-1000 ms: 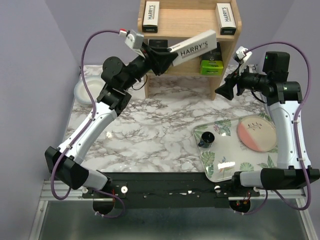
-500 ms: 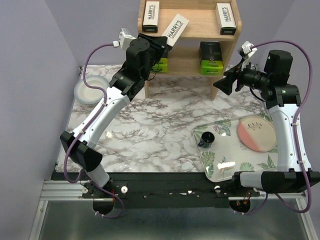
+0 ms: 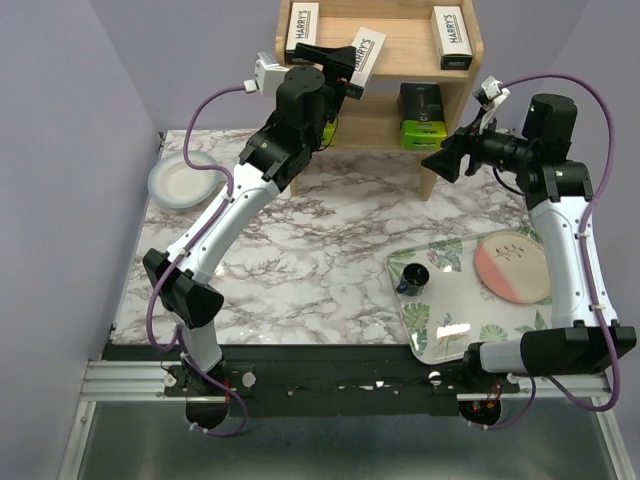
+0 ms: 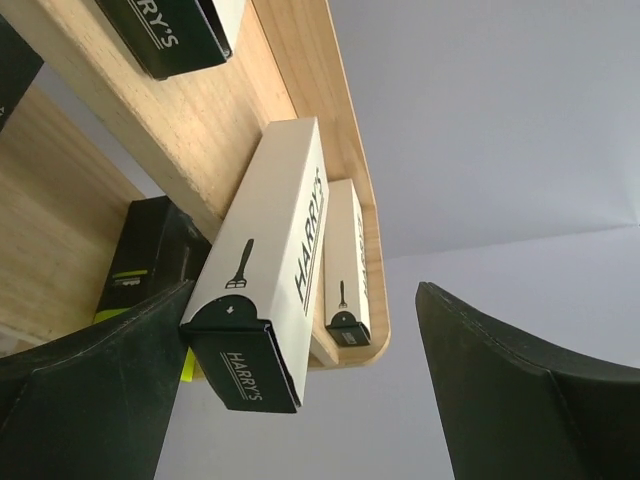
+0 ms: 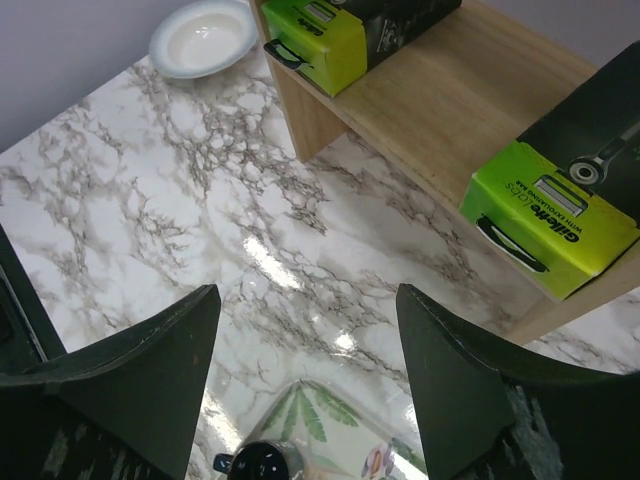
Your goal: Place and organize the shaving razors onto the shelf
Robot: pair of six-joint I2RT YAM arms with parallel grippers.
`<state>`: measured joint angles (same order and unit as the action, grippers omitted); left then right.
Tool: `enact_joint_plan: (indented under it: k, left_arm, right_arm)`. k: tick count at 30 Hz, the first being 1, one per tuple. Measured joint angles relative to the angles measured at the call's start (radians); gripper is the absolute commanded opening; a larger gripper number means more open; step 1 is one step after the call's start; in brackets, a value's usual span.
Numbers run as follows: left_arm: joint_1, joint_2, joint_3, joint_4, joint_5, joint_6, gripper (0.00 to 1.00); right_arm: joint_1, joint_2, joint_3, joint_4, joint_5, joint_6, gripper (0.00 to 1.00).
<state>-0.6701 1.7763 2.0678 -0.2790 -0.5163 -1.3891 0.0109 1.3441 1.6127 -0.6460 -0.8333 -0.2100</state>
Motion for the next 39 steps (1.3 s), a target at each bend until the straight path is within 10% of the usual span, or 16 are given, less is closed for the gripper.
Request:
enact_joint_plan:
  k: [22, 39]
  left_arm:
    - [-0.05, 0.092, 0.108, -0.019, 0.0, -0.041, 0.99]
    - [-0.052, 0.105, 0.114, -0.023, -0.013, -0.032, 0.99]
  right_arm:
    - [0.001, 0.084, 0.047, 0.027, -0.045, 0.048, 0.74]
    - [0.249, 0.351, 0.393, 0.163, -0.014, 0.29, 0.54]
